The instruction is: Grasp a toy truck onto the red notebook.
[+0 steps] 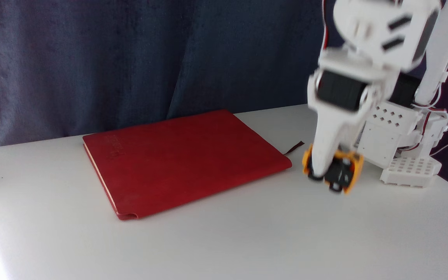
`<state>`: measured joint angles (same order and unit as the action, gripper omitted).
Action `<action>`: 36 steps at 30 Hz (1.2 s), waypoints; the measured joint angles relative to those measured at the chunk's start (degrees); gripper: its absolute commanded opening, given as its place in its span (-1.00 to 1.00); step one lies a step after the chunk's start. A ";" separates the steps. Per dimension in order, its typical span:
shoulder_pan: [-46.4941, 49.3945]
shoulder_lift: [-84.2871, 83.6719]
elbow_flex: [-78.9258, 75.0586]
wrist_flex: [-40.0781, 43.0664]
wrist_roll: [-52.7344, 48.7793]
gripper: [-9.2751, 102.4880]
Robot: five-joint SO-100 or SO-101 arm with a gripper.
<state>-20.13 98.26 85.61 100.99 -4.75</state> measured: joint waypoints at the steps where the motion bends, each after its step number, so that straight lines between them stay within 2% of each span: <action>1: 2.11 -0.53 -2.90 0.18 -1.58 -0.84; 4: 9.05 -2.20 -7.29 1.58 -6.24 -0.84; 13: 27.77 -3.08 -7.73 2.02 -20.48 -0.84; 22: 43.95 -13.36 -8.53 -2.64 -29.62 -0.84; 30: 48.69 -20.57 -11.16 -1.58 -37.09 -0.84; 36: 45.18 -21.45 -11.34 -0.62 -39.02 -0.84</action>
<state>25.05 76.82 74.27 100.37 -43.77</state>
